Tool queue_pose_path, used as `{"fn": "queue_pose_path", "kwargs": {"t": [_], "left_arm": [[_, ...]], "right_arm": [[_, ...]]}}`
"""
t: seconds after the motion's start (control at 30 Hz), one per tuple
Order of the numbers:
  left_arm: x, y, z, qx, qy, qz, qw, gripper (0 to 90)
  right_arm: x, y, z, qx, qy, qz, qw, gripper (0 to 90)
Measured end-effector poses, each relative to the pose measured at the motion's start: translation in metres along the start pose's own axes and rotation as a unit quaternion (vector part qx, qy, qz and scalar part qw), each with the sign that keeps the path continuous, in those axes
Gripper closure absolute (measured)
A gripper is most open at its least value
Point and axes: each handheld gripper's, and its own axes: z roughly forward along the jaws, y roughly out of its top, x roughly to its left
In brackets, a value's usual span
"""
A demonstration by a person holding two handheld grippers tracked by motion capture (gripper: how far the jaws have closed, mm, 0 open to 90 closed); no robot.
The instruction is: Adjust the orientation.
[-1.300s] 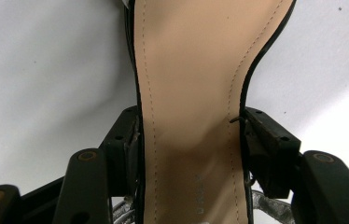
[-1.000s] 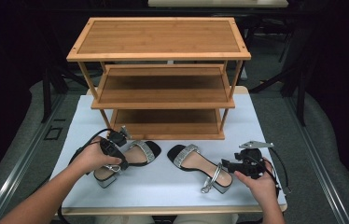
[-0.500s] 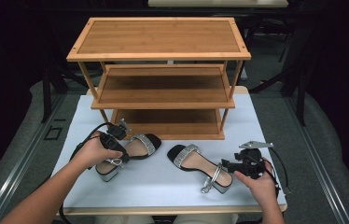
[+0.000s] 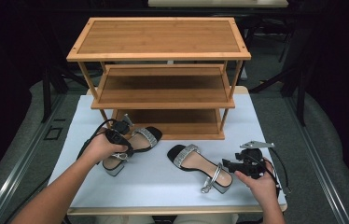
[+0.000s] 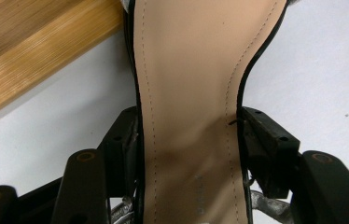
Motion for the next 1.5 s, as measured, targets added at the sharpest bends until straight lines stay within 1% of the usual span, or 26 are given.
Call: {"fn": "queue_pose_path", "kwargs": {"t": [0.07, 0.1, 0.17, 0.2, 0.23, 0.3, 0.33, 0.37, 0.4, 0.47, 0.5, 0.57, 0.63, 0.7, 0.73, 0.77, 0.8, 0.83, 0.9, 0.93, 0.97, 1.07, 1.17, 1.27, 1.37, 1.5], "left_arm": [[0.001, -0.001, 0.001, 0.001, 0.0, 0.005, 1.0, 42.9], [0.003, -0.001, 0.001, -0.003, -0.01, -0.006, 0.9999, 43.0], [0.005, -0.001, 0.0, -0.005, -0.013, -0.009, 0.9999, 43.0], [0.007, -0.002, -0.003, -0.009, -0.023, -0.021, 0.9995, 42.7], [0.007, -0.002, -0.003, -0.009, -0.023, -0.021, 0.9995, 42.6], [0.009, -0.002, -0.008, -0.02, -0.025, -0.026, 0.9991, 42.6], [0.011, -0.003, -0.017, -0.035, -0.032, -0.025, 0.9986, 42.7], [0.011, -0.003, -0.017, -0.035, -0.032, -0.025, 0.9986, 42.6], [0.011, -0.005, -0.027, -0.047, -0.034, -0.024, 0.998, 42.7], [0.01, -0.009, -0.037, -0.054, -0.035, -0.016, 0.9978, 43.0], [0.01, -0.009, -0.037, -0.054, -0.035, -0.016, 0.9978, 43.4], [0.007, -0.014, -0.047, -0.07, -0.033, -0.01, 0.9969, 44.1], [0.005, -0.025, -0.063, -0.086, -0.031, 0.01, 0.9957, 45.9], [0.005, -0.03, -0.069, -0.094, -0.03, 0.014, 0.995, 47.6], [0.004, -0.035, -0.076, -0.103, -0.029, 0.018, 0.9941, 47.6], [0.003, -0.044, -0.085, -0.11, -0.028, 0.024, 0.9933, 51.5], [0.003, -0.044, -0.085, -0.11, -0.028, 0.024, 0.9933, 52.7], [0.004, -0.054, -0.094, -0.116, -0.024, 0.031, 0.9925, 54.6], [0.004, -0.059, -0.098, -0.117, -0.021, 0.033, 0.9924, 58.3], [0.004, -0.064, -0.101, -0.118, -0.019, 0.034, 0.9922, 58.3], [0.006, -0.074, -0.106, -0.12, -0.015, 0.038, 0.9919, 62.0], [0.008, -0.088, -0.106, -0.117, -0.011, 0.038, 0.9923, 67.9], [0.01, -0.096, -0.102, -0.11, -0.014, 0.038, 0.9931, 72.1], [0.014, -0.107, -0.09, -0.104, -0.015, 0.033, 0.994, 79.3], [0.015, -0.11, -0.084, -0.102, -0.021, 0.03, 0.9941, 84.5], [0.015, -0.116, -0.067, -0.091, -0.028, 0.031, 0.995, 88.7]], "right_arm": [[0.0, 0.0, 0.0, 0.0, 0.001, 0.0, 1.0, 36.9], [0.0, 0.0, 0.001, 0.001, 0.003, -0.002, 1.0, 36.9], [0.001, 0.0, 0.001, 0.002, 0.002, -0.002, 1.0, 36.9], [0.001, 0.0, 0.001, 0.003, 0.002, -0.003, 1.0, 36.9], [0.001, 0.0, 0.001, 0.003, 0.002, -0.003, 1.0, 36.9], [0.001, 0.0, 0.002, 0.004, 0.002, -0.003, 1.0, 36.9], [0.001, 0.0, 0.002, 0.004, 0.001, -0.004, 1.0, 36.9], [0.001, 0.0, 0.002, 0.004, 0.001, -0.003, 1.0, 36.9], [0.001, 0.0, 0.002, 0.003, 0.001, -0.002, 1.0, 36.9], [0.001, 0.0, 0.002, 0.003, 0.002, -0.002, 1.0, 36.9], [0.001, 0.0, 0.002, 0.003, 0.002, -0.002, 1.0, 36.9], [0.001, 0.0, 0.001, 0.002, 0.001, -0.002, 1.0, 36.9], [0.001, 0.0, 0.001, 0.002, 0.001, -0.002, 1.0, 36.9], [0.001, 0.0, 0.001, 0.003, 0.001, -0.002, 1.0, 36.8], [0.001, 0.0, 0.001, 0.003, 0.001, -0.002, 1.0, 36.9], [0.001, 0.0, 0.001, 0.003, 0.0, -0.003, 1.0, 36.8], [0.001, 0.0, 0.001, 0.003, 0.0, -0.003, 1.0, 36.8], [0.001, 0.0, 0.001, 0.002, 0.001, -0.003, 1.0, 36.8], [0.002, 0.0, 0.001, 0.003, 0.0, -0.003, 1.0, 36.9], [0.002, 0.0, 0.001, 0.003, 0.0, -0.003, 1.0, 36.9], [0.002, 0.0, 0.001, 0.004, 0.0, -0.003, 1.0, 36.9], [0.002, 0.0, 0.001, 0.001, -0.001, -0.003, 1.0, 36.9], [0.003, 0.0, 0.001, 0.0, -0.001, -0.004, 1.0, 36.9], [0.003, 0.0, 0.001, -0.001, -0.003, -0.003, 1.0, 36.8], [0.003, 0.0, 0.001, 0.0, -0.002, -0.004, 1.0, 36.9], [0.002, 0.0, 0.002, 0.001, -0.002, -0.002, 1.0, 36.8]]}}
